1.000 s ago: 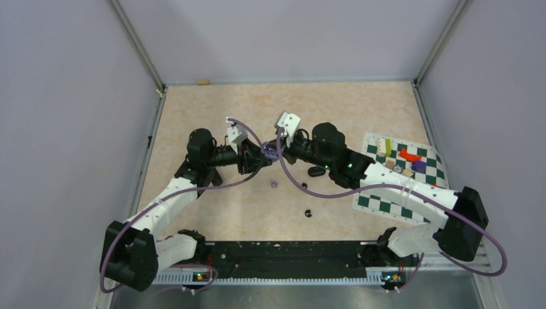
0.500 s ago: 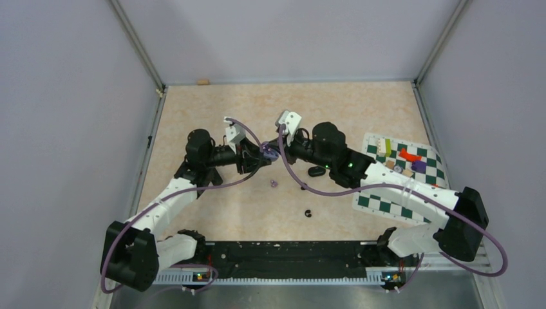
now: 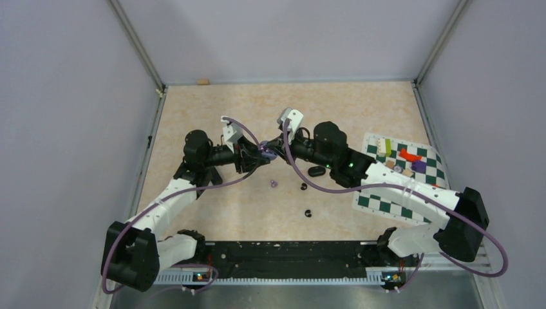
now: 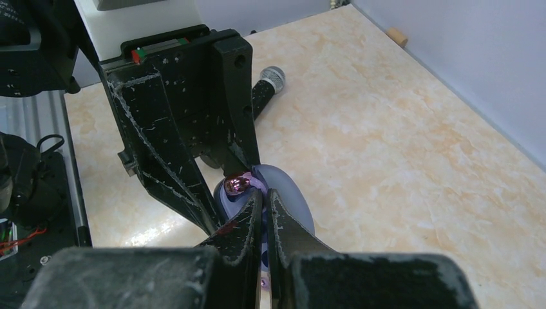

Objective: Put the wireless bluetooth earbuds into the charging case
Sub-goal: Place the earbud in the charging case.

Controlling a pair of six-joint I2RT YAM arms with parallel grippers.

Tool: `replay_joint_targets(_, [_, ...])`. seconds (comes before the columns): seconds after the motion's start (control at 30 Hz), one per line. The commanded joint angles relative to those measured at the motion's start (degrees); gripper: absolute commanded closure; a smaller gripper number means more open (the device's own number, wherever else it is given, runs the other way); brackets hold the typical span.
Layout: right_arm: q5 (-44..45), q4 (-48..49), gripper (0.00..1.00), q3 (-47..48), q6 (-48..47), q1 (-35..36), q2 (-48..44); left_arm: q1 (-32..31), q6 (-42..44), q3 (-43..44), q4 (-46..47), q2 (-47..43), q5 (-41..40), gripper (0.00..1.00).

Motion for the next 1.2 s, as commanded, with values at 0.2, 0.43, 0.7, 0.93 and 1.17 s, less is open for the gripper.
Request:
replay_joint_targets(0.2, [0.50,2.76,1.00,0.02,1.93,0.15,0.52,0.34,-3.16,-0.41,9.29,-2.12,2.52,1.00])
replay_joint_targets(0.43, [0.44,2.96,1.00,-0.54,0.21,0.10,0.40,0.65,-5.56,-1.07,12.48,-2.16,2.96,1.00])
replay_joint_targets(0.7, [-0.41,1.47,1.00,-0.01,-2.26,0.11,-0.43,0.69,-3.70,-0.47,9.86,-2.07,1.98,1.00])
replay_joint_targets(0.93, [-0.84,0.82,0.99,0.51,-2.89,0.15,-0.36,0.73,-3.41,-0.37,9.44,-1.98,2.22,1.00])
replay_joint_targets(1.17, [-3.49,0.03,0.83,1.17,-2.17,0.11,-0.34,0.70,-2.96,-0.48,9.16,-1.98,2.43,1.00])
